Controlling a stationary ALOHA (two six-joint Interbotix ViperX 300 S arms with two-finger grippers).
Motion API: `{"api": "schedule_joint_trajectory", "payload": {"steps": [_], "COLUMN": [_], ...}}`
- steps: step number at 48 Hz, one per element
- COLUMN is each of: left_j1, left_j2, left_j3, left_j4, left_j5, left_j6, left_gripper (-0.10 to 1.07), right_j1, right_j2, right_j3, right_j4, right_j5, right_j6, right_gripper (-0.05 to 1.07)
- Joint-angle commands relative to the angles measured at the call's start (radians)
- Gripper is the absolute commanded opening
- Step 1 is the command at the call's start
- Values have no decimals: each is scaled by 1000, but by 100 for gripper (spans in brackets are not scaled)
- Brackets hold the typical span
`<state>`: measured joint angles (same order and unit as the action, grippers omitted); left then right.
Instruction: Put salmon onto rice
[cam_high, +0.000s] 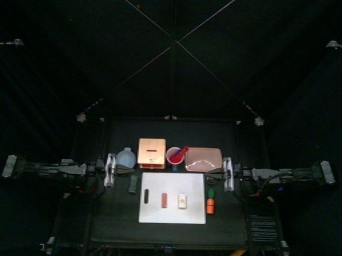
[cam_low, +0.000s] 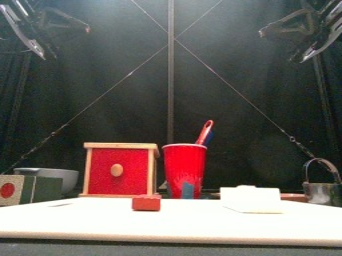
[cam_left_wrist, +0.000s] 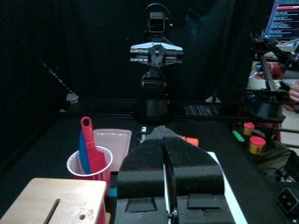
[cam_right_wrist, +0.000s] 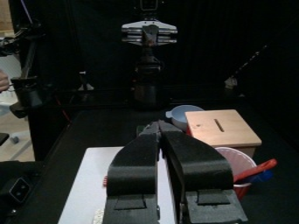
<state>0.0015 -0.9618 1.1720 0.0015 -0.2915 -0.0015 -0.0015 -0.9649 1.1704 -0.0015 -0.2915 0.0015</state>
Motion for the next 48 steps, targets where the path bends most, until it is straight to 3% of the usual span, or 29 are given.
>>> {"api": "schedule_joint_trajectory", "payload": {"steps": [1, 20, 27, 34, 40, 44, 48], "left_j1": [-2, 2, 12, 46, 61, 60, 49], "left_j2": [83, 512, 630, 784, 919, 1002, 1063], "left_j3": [-66, -436, -528, -629, -721, -778, -830], "left_j4": [-83, -330, -446, -532, -529, -469, -347], "left_j5": [40, 408, 520, 739, 930, 1043, 1149], "left_j6": [-6, -6, -6, -11, -66, -150, -282], "left_gripper": [7, 12, 12, 13, 13, 13, 13], "right_j1": [-2, -8, -9, -17, -28, -29, -31], "right_j2": [31, 156, 164, 166, 169, 173, 179], "right_j3": [-2, -17, -17, -14, -9, -8, -8], "right_j4": [3, 6, 8, 8, 8, 8, 8], "right_j5": [3, 61, 72, 80, 84, 89, 91], "right_j6": [3, 29, 29, 29, 29, 29, 29], "right_gripper": [-2, 3, 3, 3, 3, 3, 3]}}
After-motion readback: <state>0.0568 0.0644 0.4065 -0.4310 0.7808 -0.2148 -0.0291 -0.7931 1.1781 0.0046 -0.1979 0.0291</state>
